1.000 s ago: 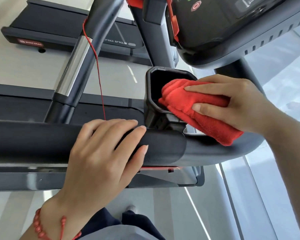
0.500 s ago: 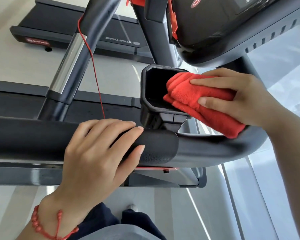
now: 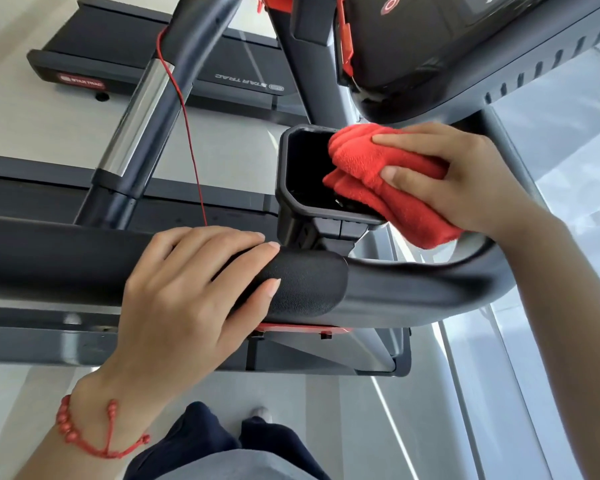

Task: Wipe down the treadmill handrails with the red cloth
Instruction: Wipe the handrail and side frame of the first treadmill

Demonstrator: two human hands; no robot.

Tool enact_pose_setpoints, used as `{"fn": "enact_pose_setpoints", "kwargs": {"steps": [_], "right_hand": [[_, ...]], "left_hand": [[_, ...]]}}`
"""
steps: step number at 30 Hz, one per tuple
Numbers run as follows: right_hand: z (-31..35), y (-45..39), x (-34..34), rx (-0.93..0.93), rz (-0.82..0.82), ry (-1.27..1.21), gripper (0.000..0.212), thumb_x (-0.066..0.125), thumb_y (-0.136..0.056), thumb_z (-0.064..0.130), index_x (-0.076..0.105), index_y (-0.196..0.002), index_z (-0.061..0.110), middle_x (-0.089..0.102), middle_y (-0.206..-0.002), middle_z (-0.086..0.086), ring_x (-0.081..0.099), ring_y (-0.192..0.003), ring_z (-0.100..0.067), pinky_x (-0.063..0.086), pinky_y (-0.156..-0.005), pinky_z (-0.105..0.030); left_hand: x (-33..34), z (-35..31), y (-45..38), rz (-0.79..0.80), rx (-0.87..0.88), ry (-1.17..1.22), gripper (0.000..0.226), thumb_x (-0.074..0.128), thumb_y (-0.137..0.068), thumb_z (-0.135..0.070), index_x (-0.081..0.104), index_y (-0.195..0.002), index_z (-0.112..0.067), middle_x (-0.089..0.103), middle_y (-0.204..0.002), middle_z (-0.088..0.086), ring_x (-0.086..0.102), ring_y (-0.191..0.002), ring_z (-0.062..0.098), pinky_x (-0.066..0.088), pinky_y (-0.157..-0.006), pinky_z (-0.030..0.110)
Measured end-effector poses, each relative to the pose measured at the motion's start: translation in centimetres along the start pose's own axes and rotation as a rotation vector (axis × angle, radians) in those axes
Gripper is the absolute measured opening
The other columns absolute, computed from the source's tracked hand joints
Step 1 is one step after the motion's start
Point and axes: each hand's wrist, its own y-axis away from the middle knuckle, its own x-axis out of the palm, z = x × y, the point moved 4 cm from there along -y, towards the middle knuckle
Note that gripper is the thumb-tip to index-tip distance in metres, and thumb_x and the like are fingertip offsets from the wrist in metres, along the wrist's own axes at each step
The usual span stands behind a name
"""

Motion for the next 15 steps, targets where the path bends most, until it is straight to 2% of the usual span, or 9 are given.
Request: {"fn": "enact_pose_setpoints", "kwargs": {"steps": [4, 10, 15], "right_hand": [[0.2, 0.8, 0.0, 0.023, -0.018, -0.009, 0.045, 0.055, -0.076, 0.051, 0.060, -0.117, 0.033, 0.060, -0.119, 0.004, 0.055, -0.109, -0.009, 0.037, -0.100, -0.026], [1.3, 2.9, -0.7, 0.016, -0.001, -0.096, 0.037, 0.063, -0.076, 0.040, 0.059, -0.113, 0.039, 0.058, -0.106, 0.020, 0.055, -0.102, -0.002, 0.040, -0.096, -0.020], [2.7, 4.8, -1.6, -0.013, -0.023, -0.100, 0.037, 0.064, -0.076, 0.038, 0.061, -0.113, 0.037, 0.060, -0.111, 0.013, 0.055, -0.104, -0.002, 0.040, -0.096, -0.019]], "left_hand": [[-0.1, -0.1, 0.1, 0.000, -0.003, -0.009, 0.024, 0.054, -0.093, -0.020, 0.073, -0.097, -0.006, 0.070, -0.098, 0.005, 0.063, -0.089, 0.024, 0.043, -0.080, 0.038], [-0.1, -0.3, 0.3, 0.026, -0.017, 0.002, 0.025, 0.053, -0.093, -0.020, 0.071, -0.100, -0.004, 0.069, -0.101, 0.007, 0.062, -0.092, 0.025, 0.043, -0.083, 0.040], [-0.4, -1.2, 1.1, 0.036, -0.056, -0.003, 0.027, 0.054, -0.092, -0.019, 0.068, -0.106, -0.002, 0.066, -0.108, 0.012, 0.058, -0.103, 0.027, 0.040, -0.095, 0.044]]}}
